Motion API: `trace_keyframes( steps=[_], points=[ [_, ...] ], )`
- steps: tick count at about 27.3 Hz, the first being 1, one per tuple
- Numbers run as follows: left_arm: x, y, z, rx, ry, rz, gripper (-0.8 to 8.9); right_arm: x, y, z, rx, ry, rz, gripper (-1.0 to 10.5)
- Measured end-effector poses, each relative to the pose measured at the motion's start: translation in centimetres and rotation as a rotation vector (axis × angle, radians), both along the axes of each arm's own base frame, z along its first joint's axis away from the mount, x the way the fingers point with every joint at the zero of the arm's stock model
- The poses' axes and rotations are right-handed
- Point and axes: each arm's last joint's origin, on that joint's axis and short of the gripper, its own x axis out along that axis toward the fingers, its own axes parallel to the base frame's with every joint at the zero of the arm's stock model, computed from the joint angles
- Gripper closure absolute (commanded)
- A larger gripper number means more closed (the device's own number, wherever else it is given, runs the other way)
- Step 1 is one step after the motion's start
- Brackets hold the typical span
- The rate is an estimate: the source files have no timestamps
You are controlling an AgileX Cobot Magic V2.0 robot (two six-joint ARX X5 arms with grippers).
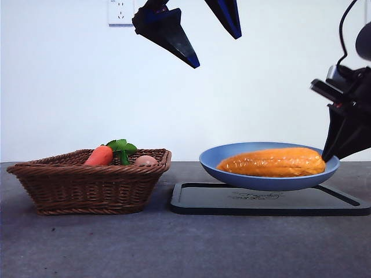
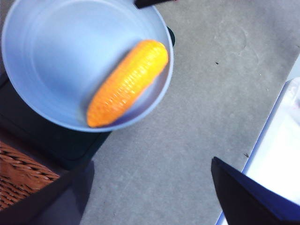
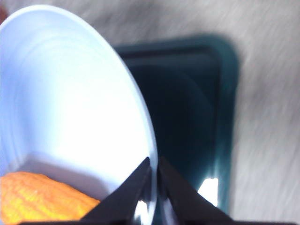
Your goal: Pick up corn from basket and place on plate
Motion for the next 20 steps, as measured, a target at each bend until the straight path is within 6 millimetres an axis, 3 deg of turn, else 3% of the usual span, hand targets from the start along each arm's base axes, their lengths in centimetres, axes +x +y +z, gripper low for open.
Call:
trace_keyframes(
  steps=[6,14,20],
  points=[
    [0.0,0.0,0.0,-0.002,0.004,0.006,4.08,2.0,-0.2,-1.7,0.005,0.045,-0.002,9.5],
    [0.0,0.0,0.0,-0.005,0.001,0.007,4.08,2.3,-0.1,-2.9,0.008,0.085,0.0,9.4],
    [0.1,-0.1,0.1,-0.01,-0.003,0.007,4.08,2.2,-0.1,-3.0,0.013,0.097,0.003,7.4]
  ],
)
